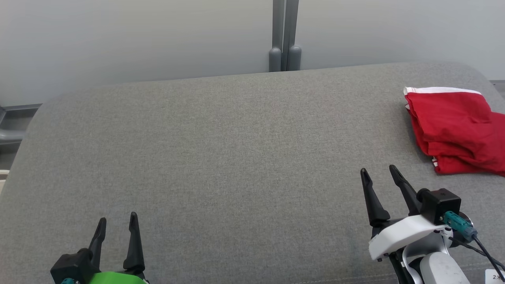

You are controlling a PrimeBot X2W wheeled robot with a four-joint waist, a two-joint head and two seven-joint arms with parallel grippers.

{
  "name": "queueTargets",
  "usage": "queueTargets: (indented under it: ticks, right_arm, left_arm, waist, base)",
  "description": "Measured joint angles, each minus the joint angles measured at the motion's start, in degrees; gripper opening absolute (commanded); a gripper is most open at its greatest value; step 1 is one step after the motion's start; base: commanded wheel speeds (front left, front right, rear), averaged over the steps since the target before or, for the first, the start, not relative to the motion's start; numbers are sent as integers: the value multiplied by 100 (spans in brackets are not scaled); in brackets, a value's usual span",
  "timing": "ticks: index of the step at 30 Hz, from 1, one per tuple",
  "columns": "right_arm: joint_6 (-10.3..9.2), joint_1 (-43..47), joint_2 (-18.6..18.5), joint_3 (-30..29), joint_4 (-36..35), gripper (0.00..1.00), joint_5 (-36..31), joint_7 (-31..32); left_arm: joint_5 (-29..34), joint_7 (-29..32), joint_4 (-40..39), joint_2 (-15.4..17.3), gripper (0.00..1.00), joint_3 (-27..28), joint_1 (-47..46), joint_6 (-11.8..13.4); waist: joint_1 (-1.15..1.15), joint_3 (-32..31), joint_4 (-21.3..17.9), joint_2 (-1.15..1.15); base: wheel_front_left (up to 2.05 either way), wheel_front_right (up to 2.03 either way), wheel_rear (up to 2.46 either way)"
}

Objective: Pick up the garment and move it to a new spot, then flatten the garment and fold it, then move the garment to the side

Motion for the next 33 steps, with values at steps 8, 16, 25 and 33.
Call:
queueTargets:
  ticks: [8,16,25,33]
  right_arm:
    - [0,37,0,130,-24,100,105,4]
    - [0,49,0,147,-77,100,120,23]
    - [0,59,0,156,-85,100,146,30]
    - [0,270,26,162,199,0,164,32]
  left_arm:
    - [49,34,-138,-11,100,-44,17,83]
    - [97,73,-231,7,100,-60,24,174]
    - [178,102,-279,55,100,-78,23,288]
    - [197,102,-22,-103,0,-181,96,298]
  waist:
    - [0,-29,-10,0]
    - [0,-12,-24,0]
    - [0,5,-14,0]
    - [0,7,-14,0]
  base:
    - [0,0,0]
    - [0,0,0]
    - [0,0,0]
    - [0,0,0]
